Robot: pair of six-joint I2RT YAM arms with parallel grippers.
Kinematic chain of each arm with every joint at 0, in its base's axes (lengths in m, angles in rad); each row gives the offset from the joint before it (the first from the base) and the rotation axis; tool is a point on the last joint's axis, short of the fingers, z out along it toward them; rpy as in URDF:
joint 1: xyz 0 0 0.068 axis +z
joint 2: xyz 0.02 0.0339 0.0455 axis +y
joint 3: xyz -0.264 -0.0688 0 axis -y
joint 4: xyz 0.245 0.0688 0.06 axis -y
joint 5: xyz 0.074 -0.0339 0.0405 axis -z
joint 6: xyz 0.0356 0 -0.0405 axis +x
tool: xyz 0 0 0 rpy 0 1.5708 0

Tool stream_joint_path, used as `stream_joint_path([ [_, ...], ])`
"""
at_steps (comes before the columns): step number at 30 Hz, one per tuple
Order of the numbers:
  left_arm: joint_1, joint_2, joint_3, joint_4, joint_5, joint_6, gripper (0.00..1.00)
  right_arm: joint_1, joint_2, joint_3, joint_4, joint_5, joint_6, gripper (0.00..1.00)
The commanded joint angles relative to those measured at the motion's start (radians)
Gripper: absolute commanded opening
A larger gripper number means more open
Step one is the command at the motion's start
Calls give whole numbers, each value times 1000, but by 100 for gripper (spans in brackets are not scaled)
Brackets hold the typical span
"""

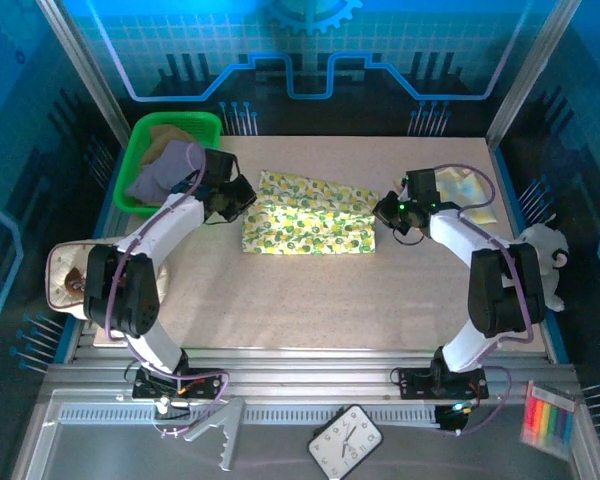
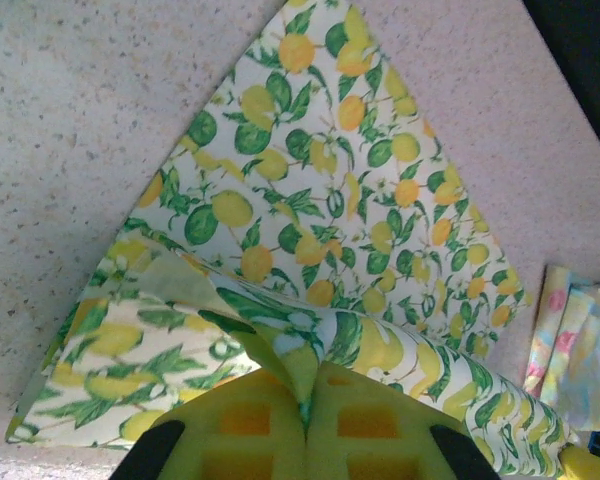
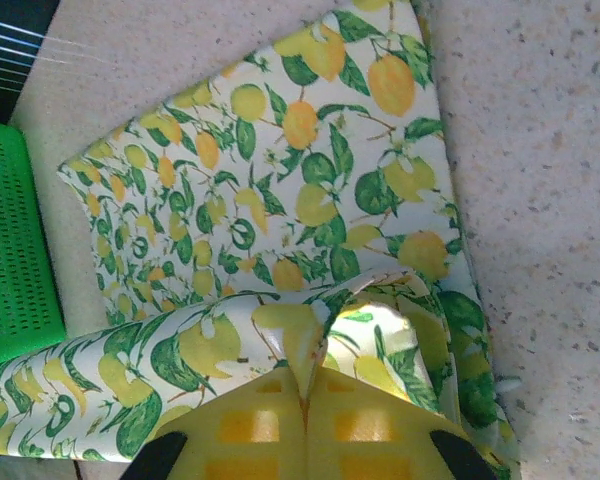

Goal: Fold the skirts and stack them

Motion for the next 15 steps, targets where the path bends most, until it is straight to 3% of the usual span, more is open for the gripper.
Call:
stream_joint_path([
  [1,19,-87,-80,5,-3,-2,0,-12,-64,-54,-28,11,-9,0],
  [8,11,-241,-325,52,8,-105,0,18,-189,-216,-40,34,40,0],
  [11,11,-236,-292,59,-21,-93,0,18,-178,-187,-17,37,39,0],
  [15,12,-165,-115,57,-54,-5,0,15,-123,-55,-26,86,-8,0],
])
